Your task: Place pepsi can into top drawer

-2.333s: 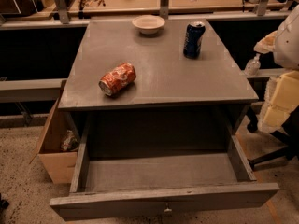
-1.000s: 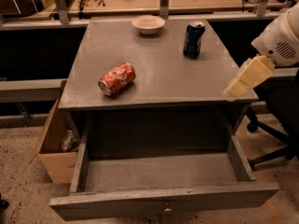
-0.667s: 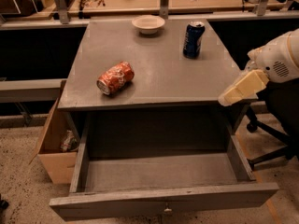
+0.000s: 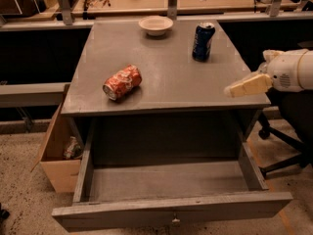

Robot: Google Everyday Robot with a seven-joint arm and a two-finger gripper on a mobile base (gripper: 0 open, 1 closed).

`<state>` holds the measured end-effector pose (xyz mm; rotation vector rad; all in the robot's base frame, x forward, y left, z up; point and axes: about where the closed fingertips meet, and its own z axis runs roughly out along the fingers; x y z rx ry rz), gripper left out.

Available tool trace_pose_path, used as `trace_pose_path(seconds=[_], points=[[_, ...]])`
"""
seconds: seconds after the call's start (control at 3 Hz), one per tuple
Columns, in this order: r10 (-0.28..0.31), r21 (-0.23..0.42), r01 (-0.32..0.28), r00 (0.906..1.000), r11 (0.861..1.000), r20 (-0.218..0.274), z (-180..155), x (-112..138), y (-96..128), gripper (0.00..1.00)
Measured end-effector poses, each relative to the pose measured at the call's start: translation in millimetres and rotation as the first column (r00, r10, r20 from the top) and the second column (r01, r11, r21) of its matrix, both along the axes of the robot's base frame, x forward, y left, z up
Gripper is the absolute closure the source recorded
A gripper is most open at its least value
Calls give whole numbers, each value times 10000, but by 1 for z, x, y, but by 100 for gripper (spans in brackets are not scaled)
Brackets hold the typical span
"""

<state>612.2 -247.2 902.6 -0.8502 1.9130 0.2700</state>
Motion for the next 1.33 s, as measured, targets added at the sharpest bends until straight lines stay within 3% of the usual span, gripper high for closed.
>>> trace_pose_path(seconds=[0.33,0.67,1.0,1.33], points=[[-1449,1435,1344,9873,9805,648,7,60,-12,0],[-1947,2217,1711,9768,9600,891,18,105,-4,0],[-1946,2218,1710,9768,9600,891,18,105,-4,0],[-1929,2592,1609,9758,9523,1027,11,122,13,0]])
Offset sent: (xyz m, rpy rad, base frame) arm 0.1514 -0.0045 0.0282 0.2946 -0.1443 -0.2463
